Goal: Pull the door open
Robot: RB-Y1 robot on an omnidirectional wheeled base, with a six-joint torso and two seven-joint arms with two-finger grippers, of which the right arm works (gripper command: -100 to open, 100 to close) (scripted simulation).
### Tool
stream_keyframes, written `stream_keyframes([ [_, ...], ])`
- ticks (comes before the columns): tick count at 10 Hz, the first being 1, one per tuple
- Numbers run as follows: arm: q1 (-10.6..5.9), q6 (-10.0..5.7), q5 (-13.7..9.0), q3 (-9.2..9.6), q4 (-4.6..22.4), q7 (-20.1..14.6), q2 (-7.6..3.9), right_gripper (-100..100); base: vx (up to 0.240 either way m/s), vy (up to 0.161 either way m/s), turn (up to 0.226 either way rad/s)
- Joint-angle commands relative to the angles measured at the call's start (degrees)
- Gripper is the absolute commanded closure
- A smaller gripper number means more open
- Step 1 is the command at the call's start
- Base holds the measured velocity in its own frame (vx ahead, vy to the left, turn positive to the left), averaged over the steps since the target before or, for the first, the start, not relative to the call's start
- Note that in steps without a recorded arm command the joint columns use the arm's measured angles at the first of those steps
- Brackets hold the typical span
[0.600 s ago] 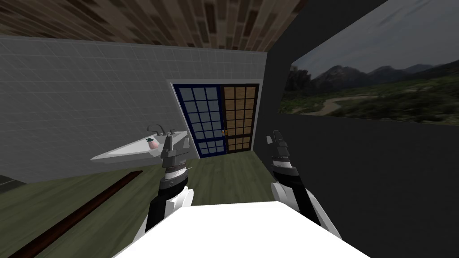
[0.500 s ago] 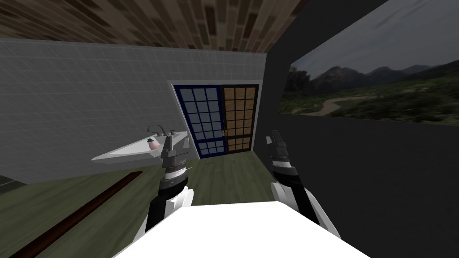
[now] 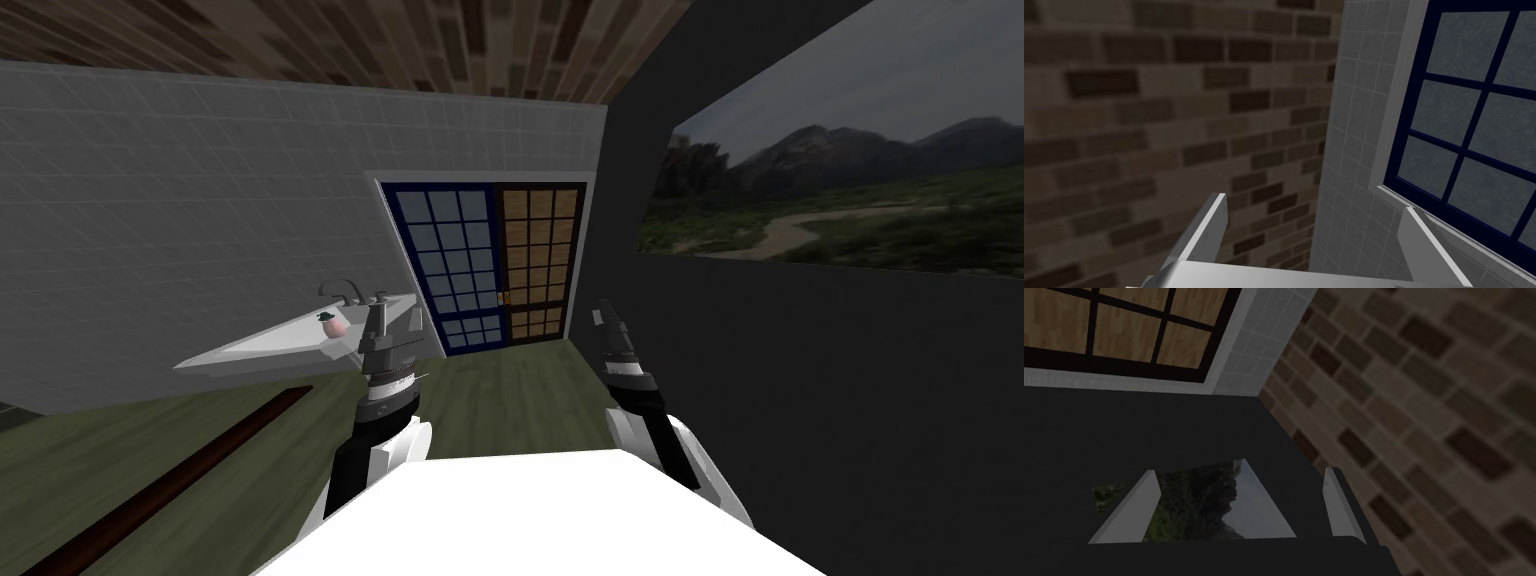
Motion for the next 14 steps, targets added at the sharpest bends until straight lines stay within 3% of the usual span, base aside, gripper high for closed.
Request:
stream_keyframes([
  [1,-0.63,-0.52,0.62,-0.77,1.69,1.05,-0.60,-100,0.115,0.047,0.003],
  [5,-1.80,-2.02,2.56,-2.36,6.02,3.98,-1.67,-100,0.099,0.042,0.005],
  [7,-2.85,-3.36,4.28,-3.79,9.89,6.59,-2.47,-100,0.126,0.044,0.007],
  [14,-4.93,-6.01,7.69,-6.59,17.53,11.75,-3.63,-100,0.110,0.048,0.005],
])
